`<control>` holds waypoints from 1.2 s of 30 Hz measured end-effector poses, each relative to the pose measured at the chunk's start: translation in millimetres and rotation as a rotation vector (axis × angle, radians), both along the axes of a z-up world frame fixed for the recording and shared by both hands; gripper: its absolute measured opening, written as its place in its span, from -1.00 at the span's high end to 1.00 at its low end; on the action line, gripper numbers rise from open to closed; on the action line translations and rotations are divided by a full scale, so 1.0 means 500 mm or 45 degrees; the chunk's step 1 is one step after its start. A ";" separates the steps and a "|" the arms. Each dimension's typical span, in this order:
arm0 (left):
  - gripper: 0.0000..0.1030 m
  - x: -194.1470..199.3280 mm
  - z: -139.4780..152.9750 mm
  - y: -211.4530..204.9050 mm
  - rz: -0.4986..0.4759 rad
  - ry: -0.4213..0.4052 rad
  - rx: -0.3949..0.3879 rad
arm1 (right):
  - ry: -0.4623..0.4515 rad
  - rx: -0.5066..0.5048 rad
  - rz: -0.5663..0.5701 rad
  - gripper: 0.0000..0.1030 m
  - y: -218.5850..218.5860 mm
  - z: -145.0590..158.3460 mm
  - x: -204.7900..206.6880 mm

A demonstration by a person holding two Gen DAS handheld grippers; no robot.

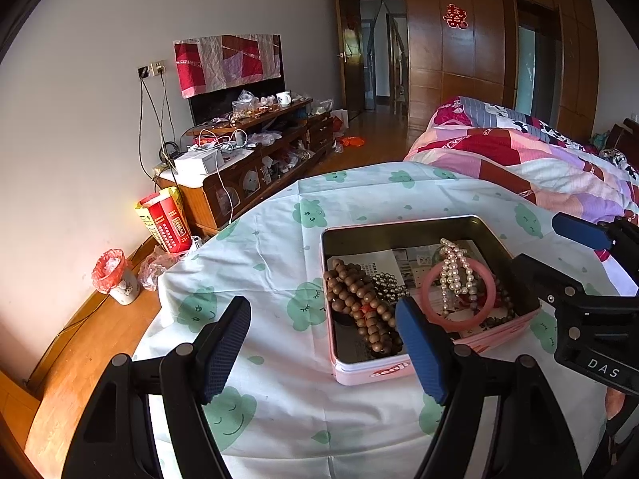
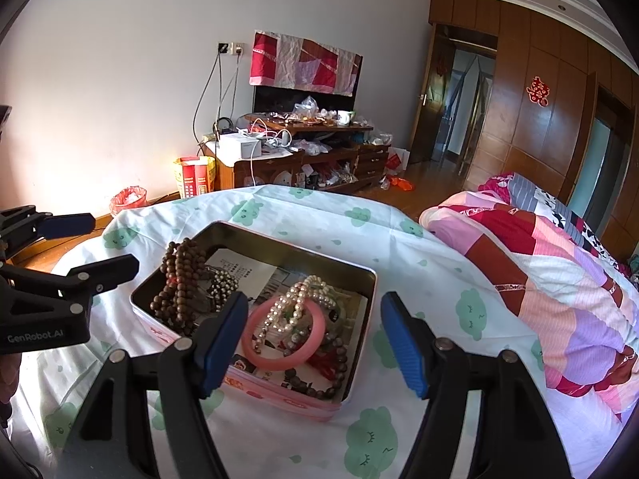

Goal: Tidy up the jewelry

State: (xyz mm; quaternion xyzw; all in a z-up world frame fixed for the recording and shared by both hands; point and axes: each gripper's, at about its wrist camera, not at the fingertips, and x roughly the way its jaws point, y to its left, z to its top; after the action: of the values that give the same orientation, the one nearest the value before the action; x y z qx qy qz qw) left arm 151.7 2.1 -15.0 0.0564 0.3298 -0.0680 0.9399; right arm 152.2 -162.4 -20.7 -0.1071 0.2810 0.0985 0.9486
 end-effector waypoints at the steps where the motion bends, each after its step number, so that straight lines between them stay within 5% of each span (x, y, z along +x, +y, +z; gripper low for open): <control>1: -0.46 0.000 0.000 0.000 0.000 0.000 -0.001 | -0.002 0.000 0.001 -0.38 0.002 0.002 -0.001; 36: -0.46 0.003 -0.005 0.005 -0.003 0.004 0.000 | -0.006 0.002 -0.003 -0.42 0.003 0.006 -0.004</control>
State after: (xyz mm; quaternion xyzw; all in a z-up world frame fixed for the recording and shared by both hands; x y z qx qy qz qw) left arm 153.2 4.4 -17.5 0.0566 0.3312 -0.0693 0.9393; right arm 150.4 -161.0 -17.7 -0.1060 0.2788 0.0972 0.9495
